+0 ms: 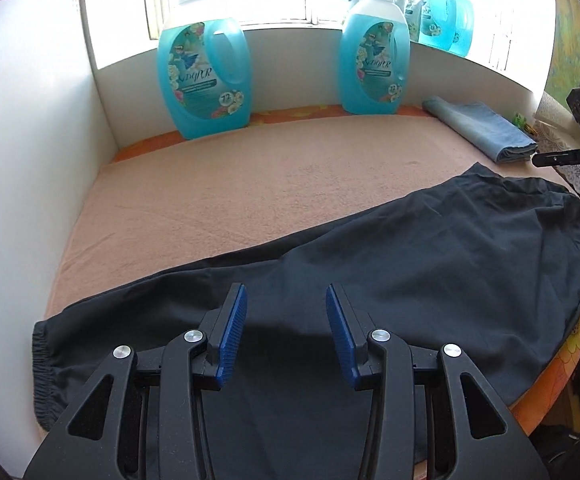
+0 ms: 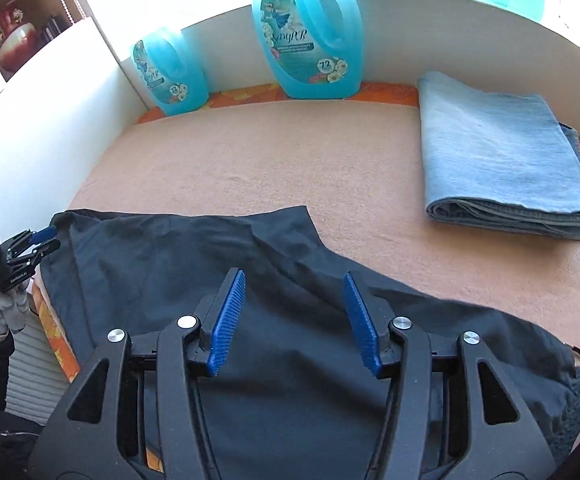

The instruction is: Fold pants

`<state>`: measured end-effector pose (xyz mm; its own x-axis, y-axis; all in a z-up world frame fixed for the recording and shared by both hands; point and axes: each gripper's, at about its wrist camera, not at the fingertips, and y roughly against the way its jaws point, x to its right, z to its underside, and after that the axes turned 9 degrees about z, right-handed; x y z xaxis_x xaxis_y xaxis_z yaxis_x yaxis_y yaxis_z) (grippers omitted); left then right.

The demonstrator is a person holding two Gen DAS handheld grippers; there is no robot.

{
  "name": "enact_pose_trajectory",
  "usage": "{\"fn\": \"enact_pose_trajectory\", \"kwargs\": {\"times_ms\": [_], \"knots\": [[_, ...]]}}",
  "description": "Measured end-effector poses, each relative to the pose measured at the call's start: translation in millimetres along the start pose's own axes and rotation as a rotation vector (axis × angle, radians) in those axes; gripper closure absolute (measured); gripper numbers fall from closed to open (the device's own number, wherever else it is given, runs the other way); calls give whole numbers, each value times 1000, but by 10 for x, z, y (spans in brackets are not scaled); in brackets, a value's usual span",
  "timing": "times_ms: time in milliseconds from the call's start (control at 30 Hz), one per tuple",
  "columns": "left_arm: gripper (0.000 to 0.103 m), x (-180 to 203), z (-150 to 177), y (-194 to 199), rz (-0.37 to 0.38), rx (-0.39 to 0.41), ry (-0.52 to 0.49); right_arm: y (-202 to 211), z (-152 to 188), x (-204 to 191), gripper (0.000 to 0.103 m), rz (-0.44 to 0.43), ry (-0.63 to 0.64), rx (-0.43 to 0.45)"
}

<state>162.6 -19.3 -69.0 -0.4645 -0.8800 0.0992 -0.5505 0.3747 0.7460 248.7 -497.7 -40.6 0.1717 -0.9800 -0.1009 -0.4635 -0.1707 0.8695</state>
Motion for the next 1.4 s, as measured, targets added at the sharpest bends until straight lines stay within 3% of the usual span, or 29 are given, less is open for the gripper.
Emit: {"fn": "enact_pose_trajectory", "kwargs": {"times_ms": [233, 400, 433, 467, 500, 533, 667, 733, 867, 900, 967, 1000, 1100, 1167, 1267, 1400], "knots": [[62, -423, 76, -163, -76, -40, 84, -795, -286, -76, 49, -27, 37, -137], [62, -747, 217, -110, -134, -40, 149, -967, -272, -117, 49, -72, 29, -135], [62, -811, 249, -97, -141, -34, 167, -965, -261, -122, 53, -85, 19, -129], [62, -871, 281, -88, -147, -32, 185, -957, -246, -135, 75, -97, 14, -121], [62, -923, 313, -85, -152, -31, 200, -957, -242, -164, 90, -107, 17, -122], [62, -971, 341, -97, -159, -31, 211, -917, -234, -197, 96, -98, 24, -103], [62, -1135, 458, -112, -187, -22, 265, -529, -308, -224, 100, 16, 49, 87], [62, -1200, 499, -130, -210, -21, 278, -473, -366, -150, 100, 27, 30, 112], [52, -1303, 511, -119, -246, -8, 300, -641, -402, -141, 98, 36, 32, 50], [52, -1334, 510, -114, -260, -6, 309, -682, -414, -129, 95, 31, 20, 27], [53, -1395, 495, -98, -295, -3, 318, -643, -379, -91, 73, 42, -8, 30], [53, -1428, 496, -91, -336, -10, 316, -581, -350, -82, 68, 41, -13, 43], [53, -1587, 524, -58, -363, -22, 357, -242, -174, -33, 64, 41, -13, 92], [53, -1618, 515, -48, -387, -26, 354, 39, -27, 60, 62, 40, -43, 143], [53, -1598, 494, -73, -498, -33, 273, 450, 338, 283, 60, 63, -118, 200], [53, -1640, 495, 39, -434, -12, 310, 857, 1027, 556, 60, 180, -219, 232]]}}
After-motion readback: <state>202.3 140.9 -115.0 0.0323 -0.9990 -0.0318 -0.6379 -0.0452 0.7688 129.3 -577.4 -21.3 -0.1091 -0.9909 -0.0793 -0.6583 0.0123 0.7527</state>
